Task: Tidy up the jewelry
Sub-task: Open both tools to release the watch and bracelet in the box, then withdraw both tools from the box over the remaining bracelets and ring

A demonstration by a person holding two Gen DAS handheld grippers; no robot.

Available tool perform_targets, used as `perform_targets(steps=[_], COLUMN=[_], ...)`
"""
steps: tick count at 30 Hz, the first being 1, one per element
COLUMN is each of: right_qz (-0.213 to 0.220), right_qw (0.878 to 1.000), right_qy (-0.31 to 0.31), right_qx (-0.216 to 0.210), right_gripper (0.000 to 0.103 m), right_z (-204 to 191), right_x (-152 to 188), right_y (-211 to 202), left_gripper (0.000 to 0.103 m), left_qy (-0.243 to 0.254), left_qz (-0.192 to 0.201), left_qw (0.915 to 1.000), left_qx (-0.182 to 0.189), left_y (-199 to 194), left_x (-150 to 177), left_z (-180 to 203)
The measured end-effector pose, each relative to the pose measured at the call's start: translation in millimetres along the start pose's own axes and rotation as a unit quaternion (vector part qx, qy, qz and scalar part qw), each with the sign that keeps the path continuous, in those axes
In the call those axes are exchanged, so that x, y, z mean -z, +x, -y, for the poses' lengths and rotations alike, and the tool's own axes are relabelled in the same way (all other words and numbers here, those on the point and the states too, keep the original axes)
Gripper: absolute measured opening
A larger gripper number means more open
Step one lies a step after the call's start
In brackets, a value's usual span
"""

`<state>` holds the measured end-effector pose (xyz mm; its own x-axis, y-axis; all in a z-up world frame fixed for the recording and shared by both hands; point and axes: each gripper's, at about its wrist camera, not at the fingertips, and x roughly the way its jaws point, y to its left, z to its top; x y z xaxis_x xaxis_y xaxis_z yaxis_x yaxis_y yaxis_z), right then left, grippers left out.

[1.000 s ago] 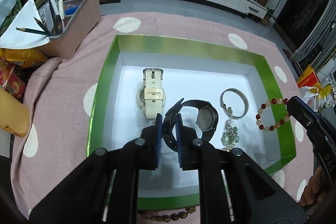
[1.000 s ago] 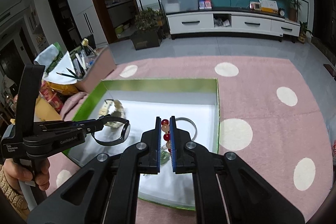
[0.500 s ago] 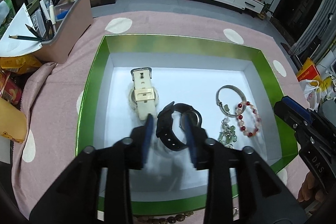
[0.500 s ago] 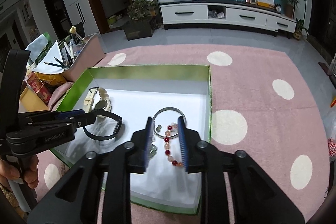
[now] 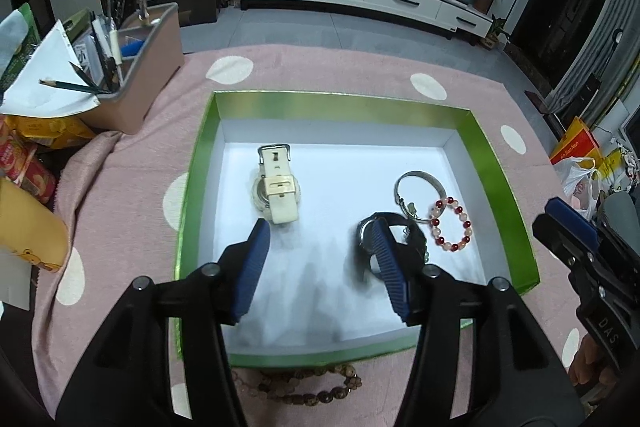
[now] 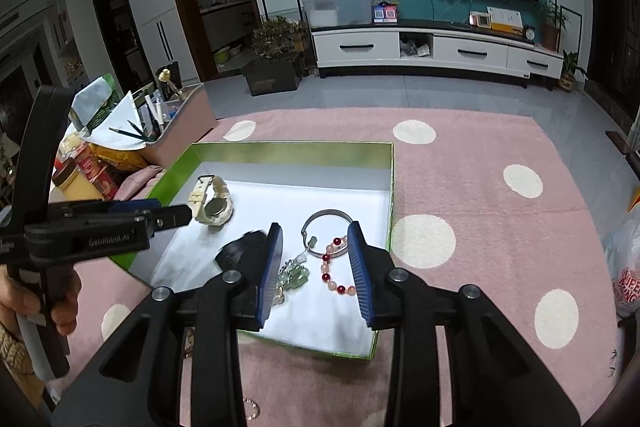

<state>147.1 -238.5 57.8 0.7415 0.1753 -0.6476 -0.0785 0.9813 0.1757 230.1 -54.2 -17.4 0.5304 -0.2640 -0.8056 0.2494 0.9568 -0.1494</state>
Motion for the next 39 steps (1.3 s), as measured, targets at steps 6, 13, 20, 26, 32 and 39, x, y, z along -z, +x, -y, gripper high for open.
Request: perform_targets(steps=[6,13,20,26,32,39], right_qz=[0.011,0.008,0.001,-0.007,-0.019,-0.037], right_qw=[1.000,1.000,1.000,1.000,1.000,0.999], right_qy=[0.002,0.004,0.008,0.010,0.013,0.014], right_qx=[-0.004,0.000,0.004,0.002,-0.005,-0.015], right_gripper=[0.034,0.035,0.035,0.035,0.035,0.035], right_z=[-2,-2,-1,-3,-5,-11], right_x=[9,30,52,69,84,101], right_y=[-24,-48,-66,-75,-77,-74], left_gripper=[0.057,0.059,0.060,0.060,0.060,0.060], left_qy=[-0.011,-0.032,-0.051,-0.058,-0.056,-0.051], left_qz=[0.013,0.025,0.027,0.022,0.017,0.007], left_qw=[0.9999,0.9992,0.9983,0.9980,0.9981,0.9985], left_qx=[-0.001,-0.004,-0.009,-0.016,-0.018,-0.018], left_y=[-27,-59,-78,-86,-90,-87], left_x=[9,29,59,85,108,134], left_z=[-10,-32,-55,-66,-69,-69])
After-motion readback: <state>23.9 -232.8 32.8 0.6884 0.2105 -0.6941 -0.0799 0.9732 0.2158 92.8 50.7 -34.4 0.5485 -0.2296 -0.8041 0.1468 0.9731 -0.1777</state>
